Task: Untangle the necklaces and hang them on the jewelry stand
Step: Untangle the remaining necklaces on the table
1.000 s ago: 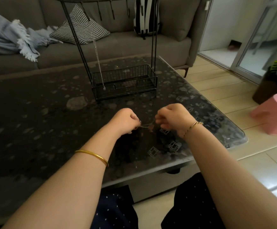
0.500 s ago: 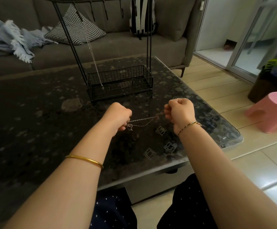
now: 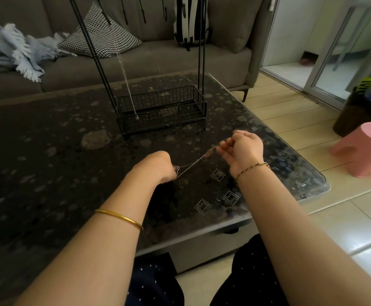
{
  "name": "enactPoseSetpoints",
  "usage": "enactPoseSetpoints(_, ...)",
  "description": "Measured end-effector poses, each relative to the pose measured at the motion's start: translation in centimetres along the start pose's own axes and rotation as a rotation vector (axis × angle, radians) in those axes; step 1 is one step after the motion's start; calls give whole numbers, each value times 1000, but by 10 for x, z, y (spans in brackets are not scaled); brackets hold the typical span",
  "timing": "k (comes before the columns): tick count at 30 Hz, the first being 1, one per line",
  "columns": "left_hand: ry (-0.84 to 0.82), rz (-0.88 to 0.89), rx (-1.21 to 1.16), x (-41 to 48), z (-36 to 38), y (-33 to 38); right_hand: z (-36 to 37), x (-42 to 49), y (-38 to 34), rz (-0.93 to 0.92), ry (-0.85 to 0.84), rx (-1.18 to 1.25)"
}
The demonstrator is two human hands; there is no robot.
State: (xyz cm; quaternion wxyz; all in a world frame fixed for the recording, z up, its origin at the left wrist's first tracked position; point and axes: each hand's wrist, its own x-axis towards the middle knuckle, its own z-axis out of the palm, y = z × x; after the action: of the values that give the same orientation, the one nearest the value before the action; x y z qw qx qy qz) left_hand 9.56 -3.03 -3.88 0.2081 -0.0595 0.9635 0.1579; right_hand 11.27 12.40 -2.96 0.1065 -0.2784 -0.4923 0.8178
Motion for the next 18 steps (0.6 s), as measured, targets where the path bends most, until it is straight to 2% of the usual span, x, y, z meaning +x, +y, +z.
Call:
enactPoseSetpoints(4,-102,65,-44,-11,-6,4,-1,-7,-2,65,-133,-77)
enactPoseSetpoints(7,-105,96,-102,-19,-13,5,0,-9,-2,43,-205,-201)
enactPoseSetpoints(10,2,125,-140,-21,-15,3,0,-11,-3,-30,-274,-299)
enactPoseSetpoints(13,135,247,-319,-18,-13,3,1,-14,-2,-75,-360,-352)
enactPoseSetpoints(16,34,401,-558,-21,-13,8,4,-17,-2,-93,-459,-343)
enactPoseSetpoints(18,-50,437,-627,-24,-13,11,5,-20,-4,-88,-499,-300)
